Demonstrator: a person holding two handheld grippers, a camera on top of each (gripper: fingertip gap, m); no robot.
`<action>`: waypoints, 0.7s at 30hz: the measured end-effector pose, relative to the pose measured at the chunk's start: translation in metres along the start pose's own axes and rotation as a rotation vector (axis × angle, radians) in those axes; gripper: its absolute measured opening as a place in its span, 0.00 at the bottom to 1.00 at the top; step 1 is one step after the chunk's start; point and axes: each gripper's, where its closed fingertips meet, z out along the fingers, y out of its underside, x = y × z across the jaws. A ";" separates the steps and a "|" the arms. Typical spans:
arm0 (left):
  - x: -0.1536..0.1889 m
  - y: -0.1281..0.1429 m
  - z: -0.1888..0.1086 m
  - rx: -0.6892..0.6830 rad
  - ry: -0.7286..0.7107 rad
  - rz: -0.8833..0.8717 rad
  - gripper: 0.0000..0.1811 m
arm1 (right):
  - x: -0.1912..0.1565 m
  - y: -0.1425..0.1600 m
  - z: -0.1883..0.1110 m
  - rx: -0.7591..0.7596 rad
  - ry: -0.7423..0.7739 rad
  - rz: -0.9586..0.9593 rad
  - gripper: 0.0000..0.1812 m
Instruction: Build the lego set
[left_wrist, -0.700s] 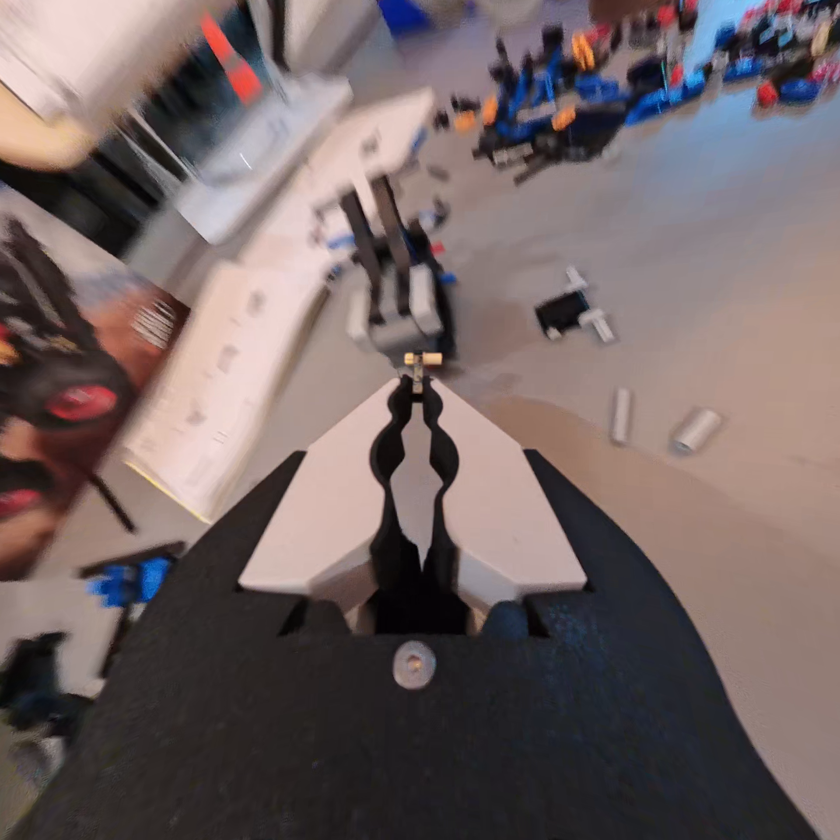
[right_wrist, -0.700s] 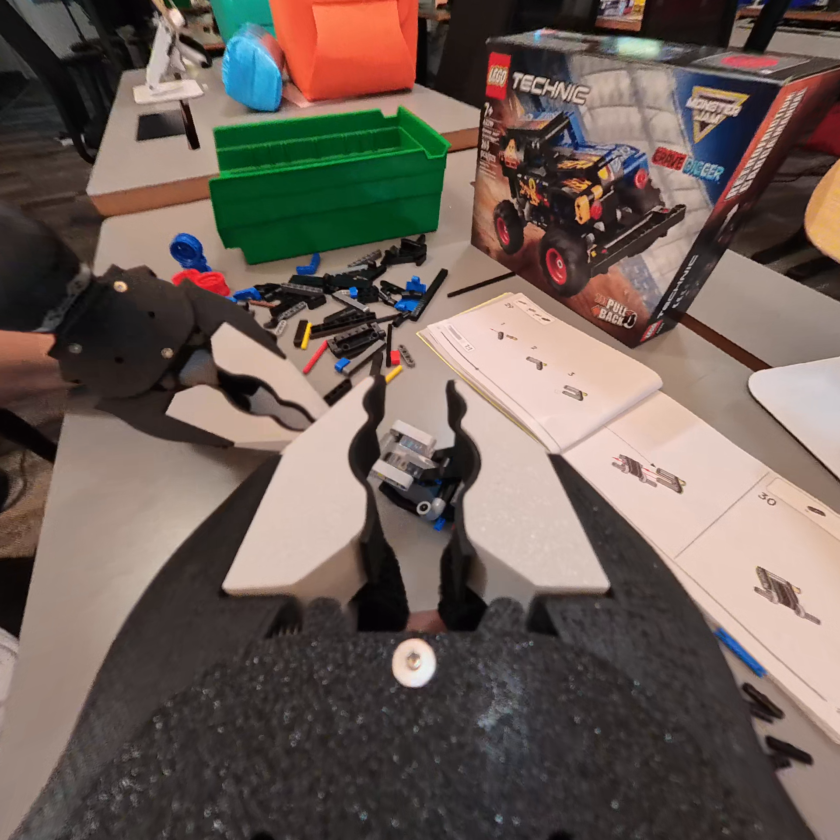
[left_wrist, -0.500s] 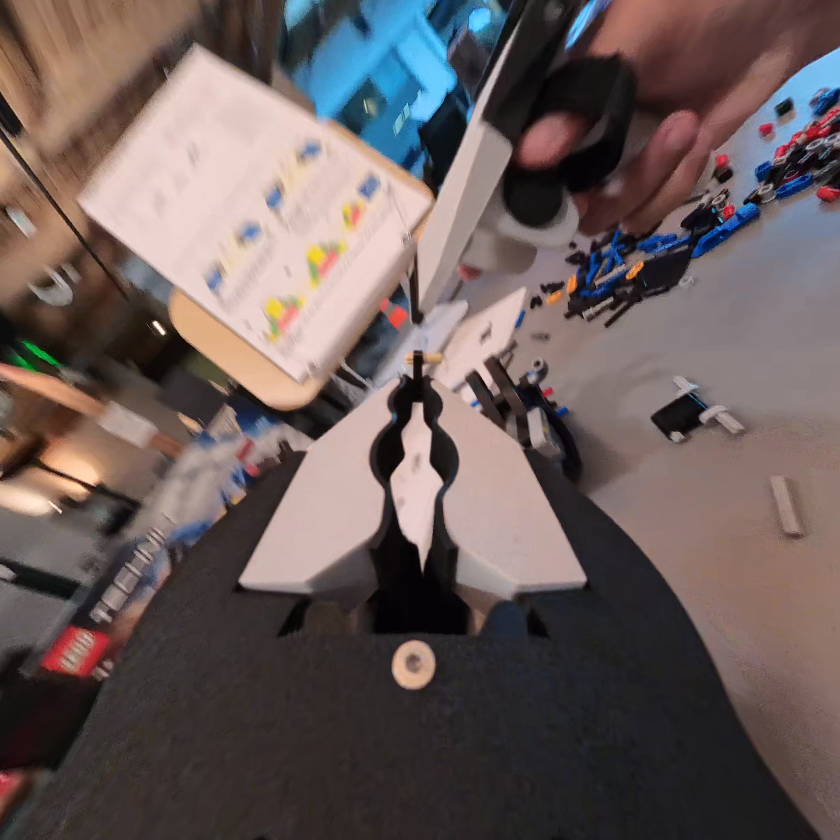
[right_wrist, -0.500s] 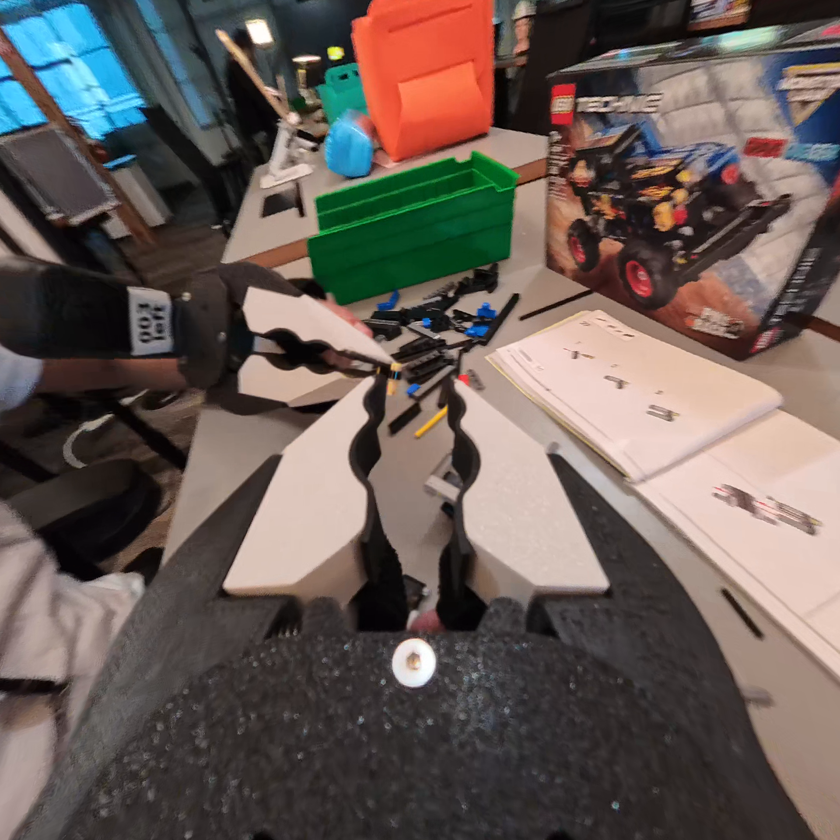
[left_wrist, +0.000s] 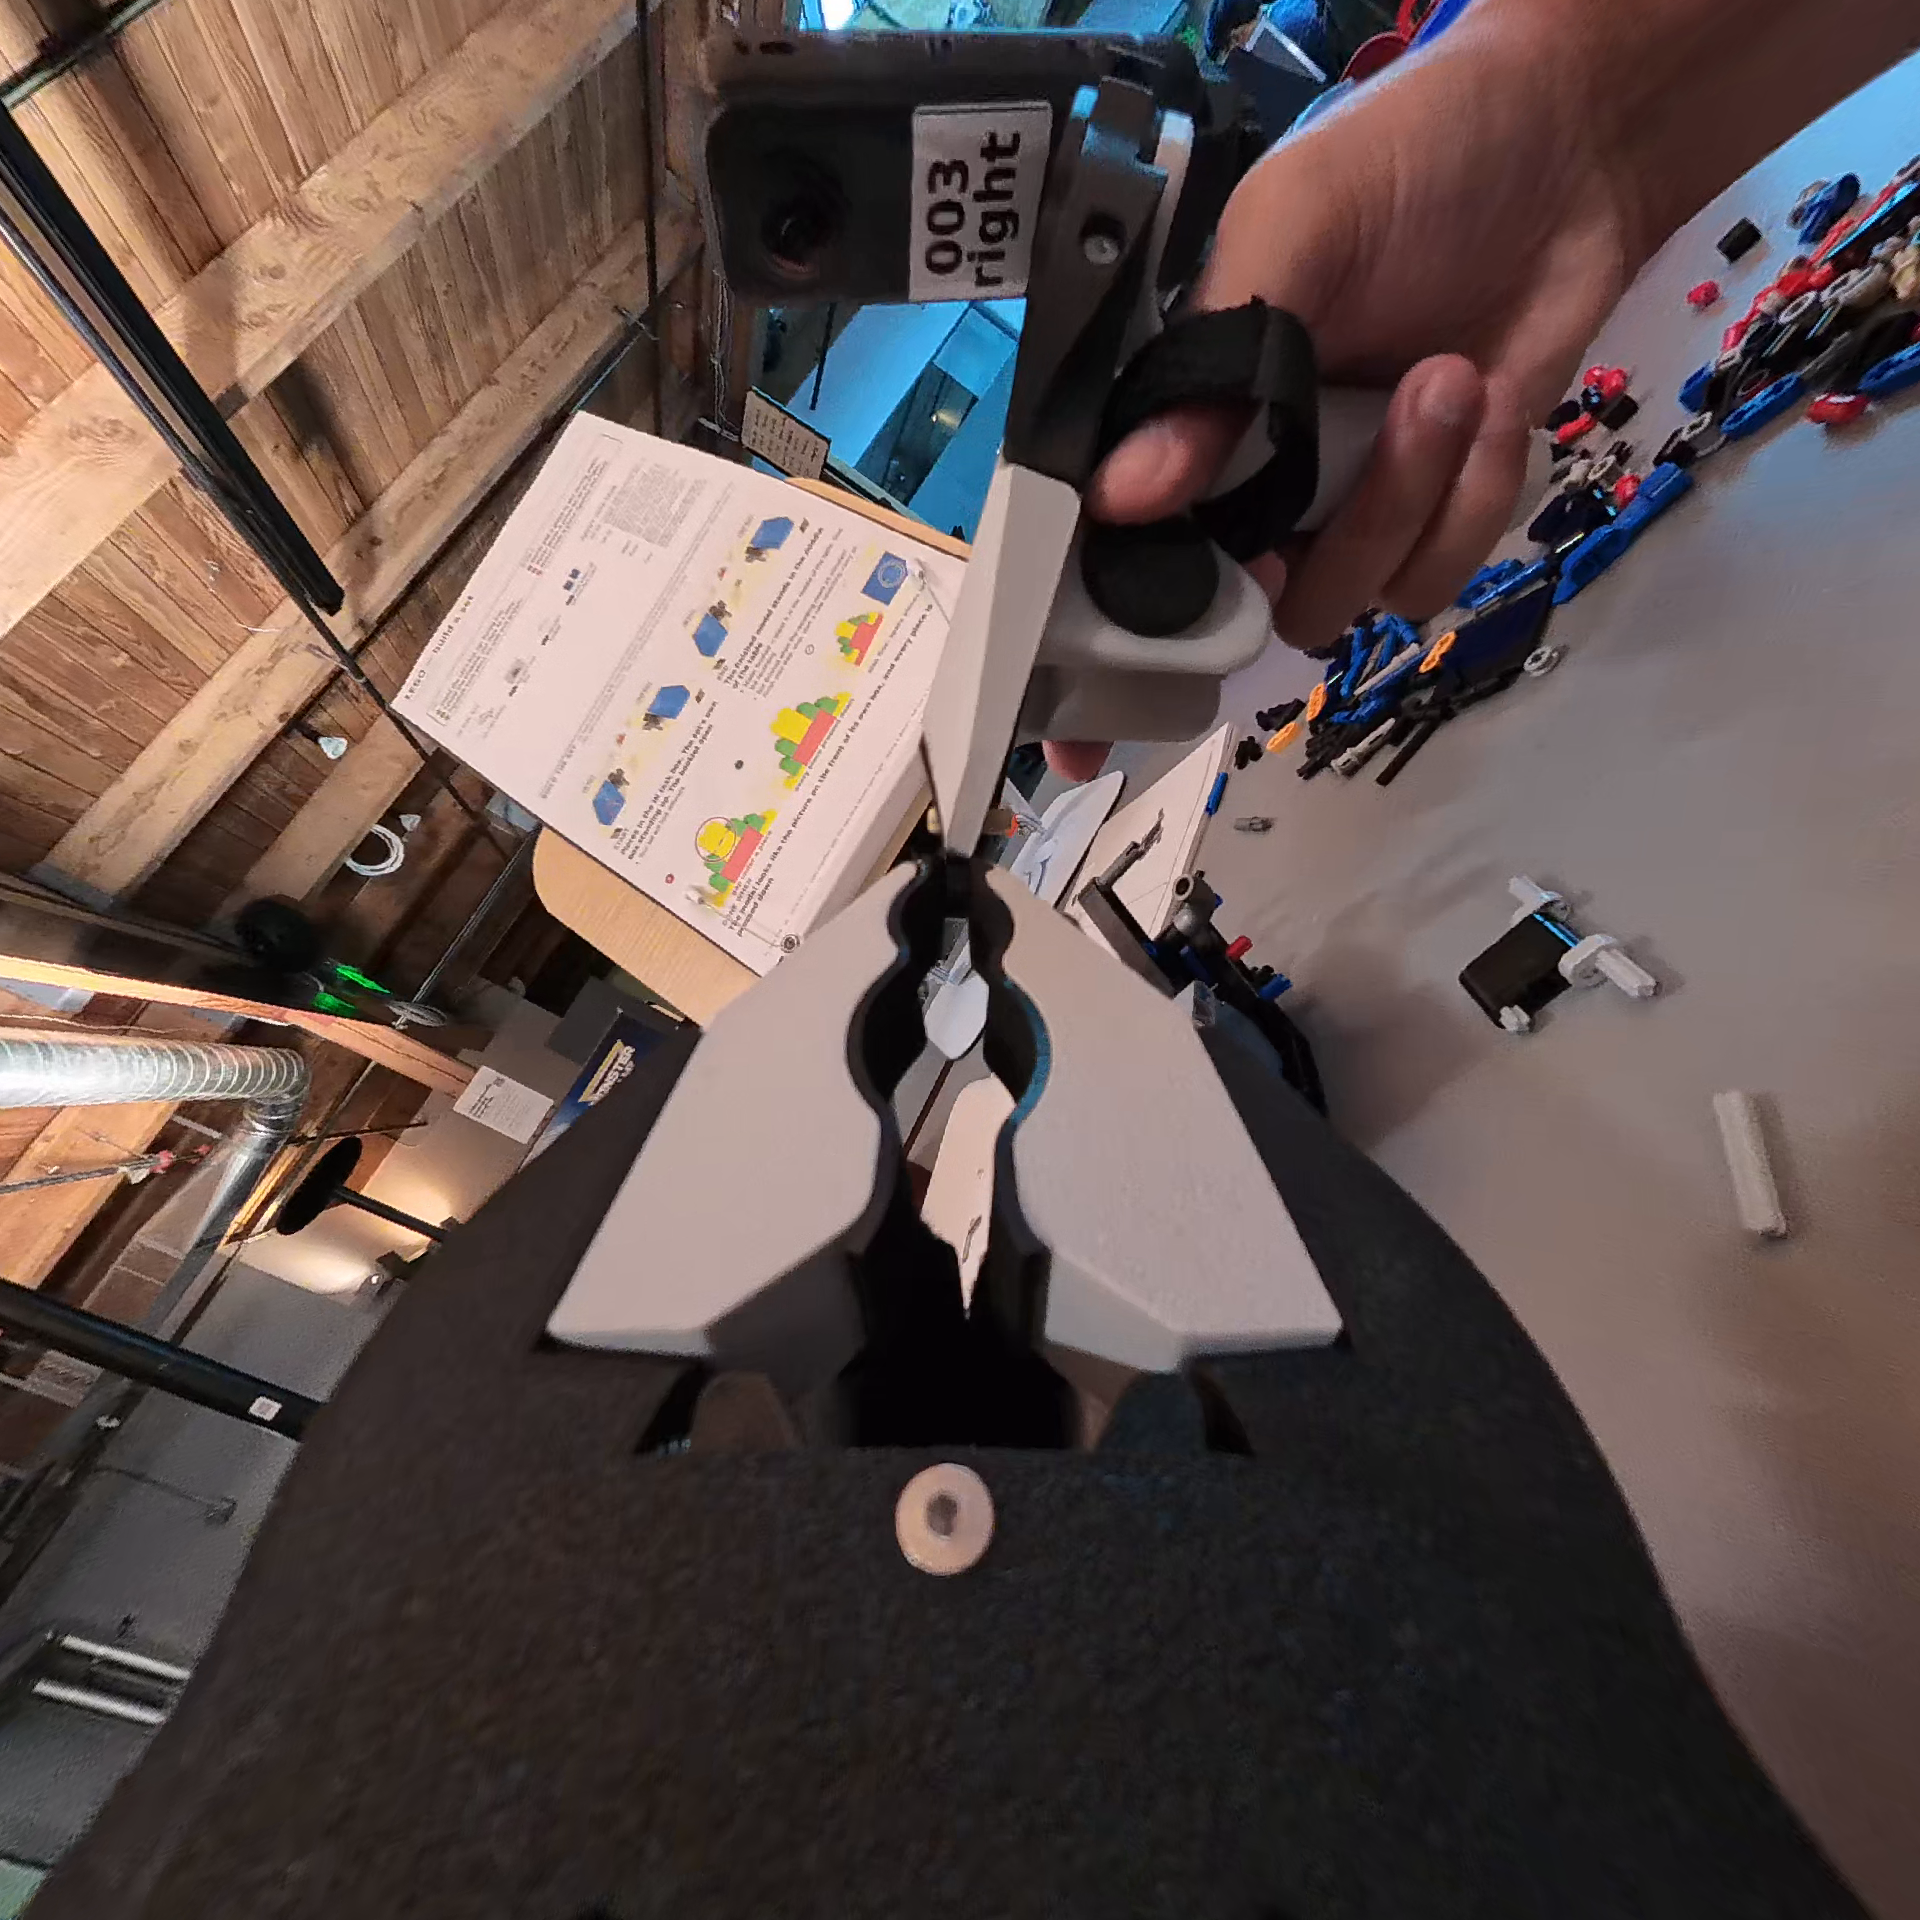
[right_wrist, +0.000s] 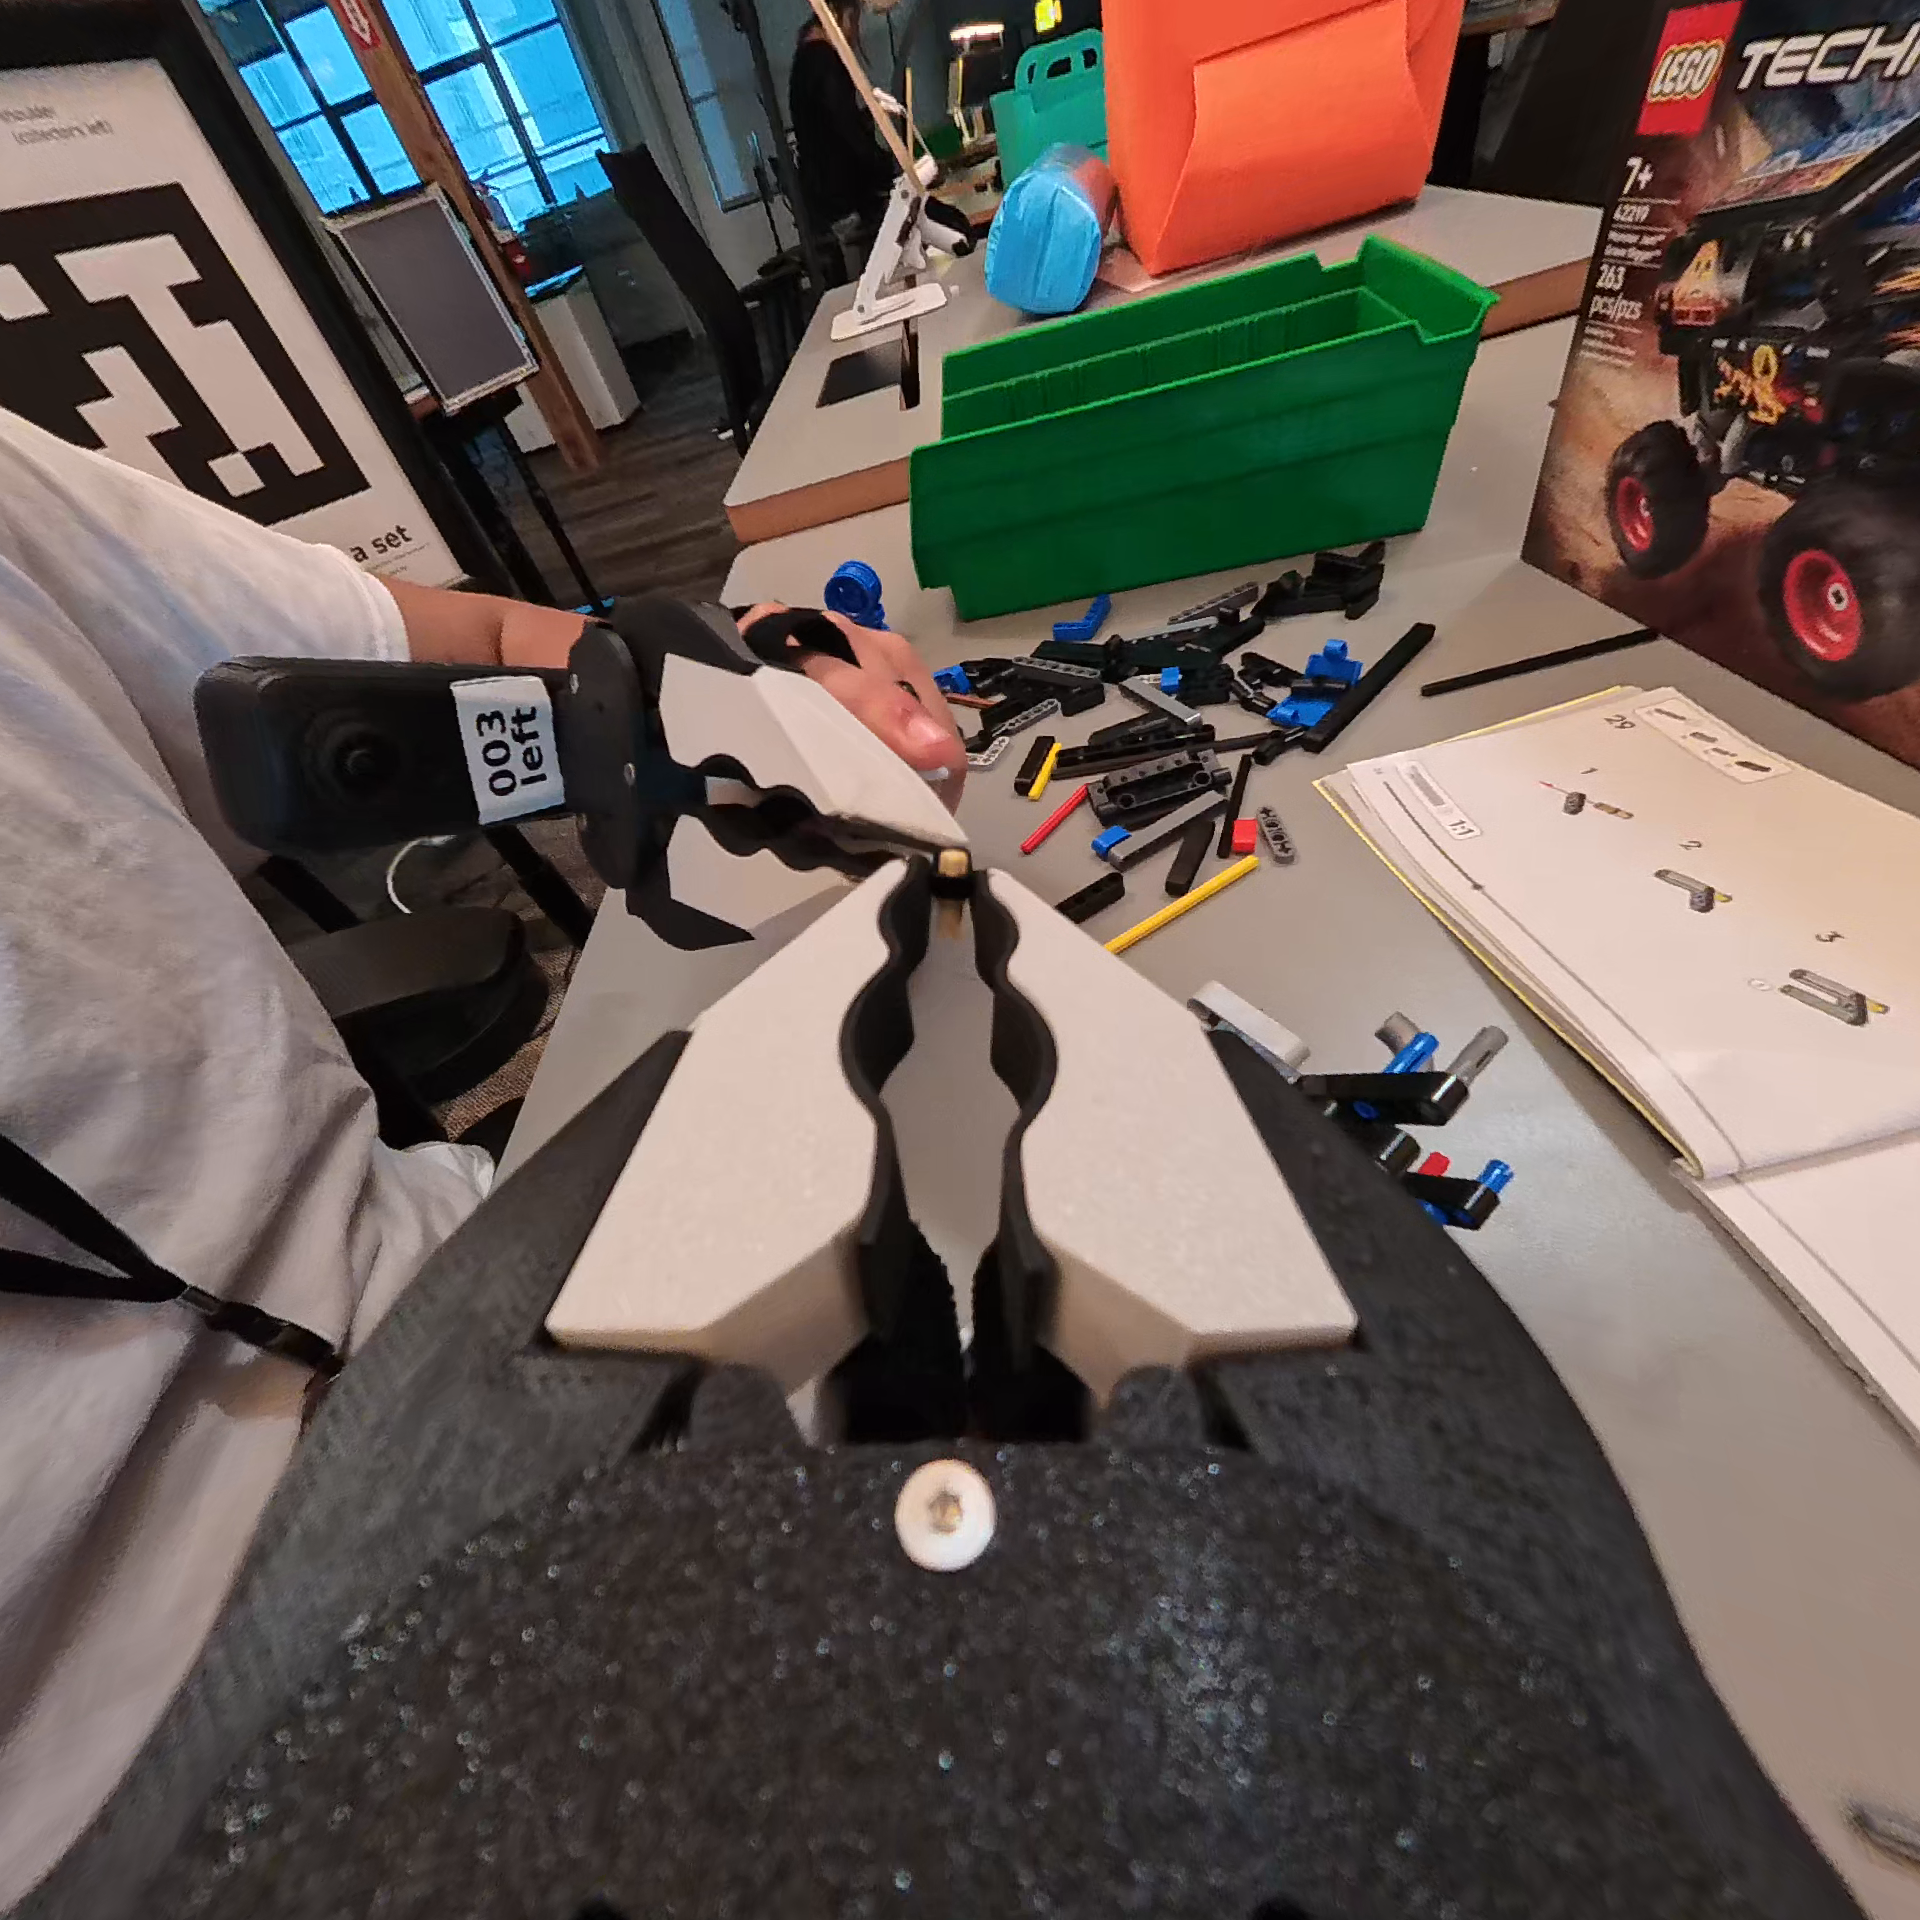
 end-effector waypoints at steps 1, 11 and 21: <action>0.000 0.000 -0.001 -0.001 0.003 0.001 0.01 | 0.000 0.001 0.000 -0.005 -0.006 0.001 0.04; -0.007 0.023 0.002 -0.105 0.044 -0.162 0.16 | 0.008 0.003 0.000 -0.015 0.033 -0.015 0.04; 0.005 0.028 0.007 -0.181 -0.028 0.024 0.03 | 0.010 0.010 0.017 -0.050 0.099 -0.013 0.03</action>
